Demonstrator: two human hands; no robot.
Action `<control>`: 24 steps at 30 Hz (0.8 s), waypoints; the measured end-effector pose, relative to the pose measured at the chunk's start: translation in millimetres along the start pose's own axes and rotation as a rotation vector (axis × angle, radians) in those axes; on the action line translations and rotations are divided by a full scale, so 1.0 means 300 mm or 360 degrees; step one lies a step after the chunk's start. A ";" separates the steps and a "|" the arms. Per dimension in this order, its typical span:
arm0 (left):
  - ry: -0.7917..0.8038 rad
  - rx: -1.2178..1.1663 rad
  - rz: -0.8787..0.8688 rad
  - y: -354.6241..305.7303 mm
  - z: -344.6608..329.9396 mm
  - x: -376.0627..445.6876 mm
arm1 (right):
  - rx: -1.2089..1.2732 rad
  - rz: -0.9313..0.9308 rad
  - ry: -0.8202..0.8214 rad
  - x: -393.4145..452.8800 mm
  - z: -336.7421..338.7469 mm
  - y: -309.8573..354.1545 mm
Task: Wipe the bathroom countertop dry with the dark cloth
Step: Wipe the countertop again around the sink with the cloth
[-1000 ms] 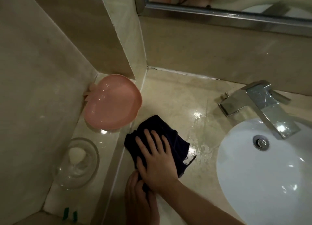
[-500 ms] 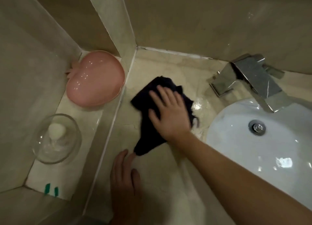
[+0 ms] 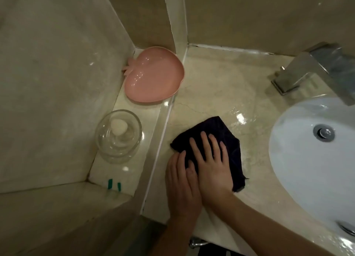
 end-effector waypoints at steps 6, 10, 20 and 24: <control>0.0050 -0.0033 0.0075 0.005 0.018 -0.015 | -0.0056 0.0066 0.0126 -0.010 -0.009 -0.003; 0.0040 -0.0064 0.0191 0.011 0.102 -0.133 | -0.0003 0.0306 0.0102 -0.176 0.009 0.008; 0.0069 -0.0164 0.0498 0.106 0.275 -0.348 | -0.0138 0.1242 0.0023 -0.178 0.006 0.088; 0.0121 -0.0178 0.0445 0.087 0.311 -0.284 | 0.0053 0.0239 0.0067 -0.007 -0.001 0.116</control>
Point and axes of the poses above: each hand's wrist, its own x-axis towards the middle knuckle, its own z-axis out of the back of the hand, y = z × x, the point moved 8 cm from there along x, towards the middle knuckle, and after that the axes turned 14 degrees about -x, right-handed, at the moved point
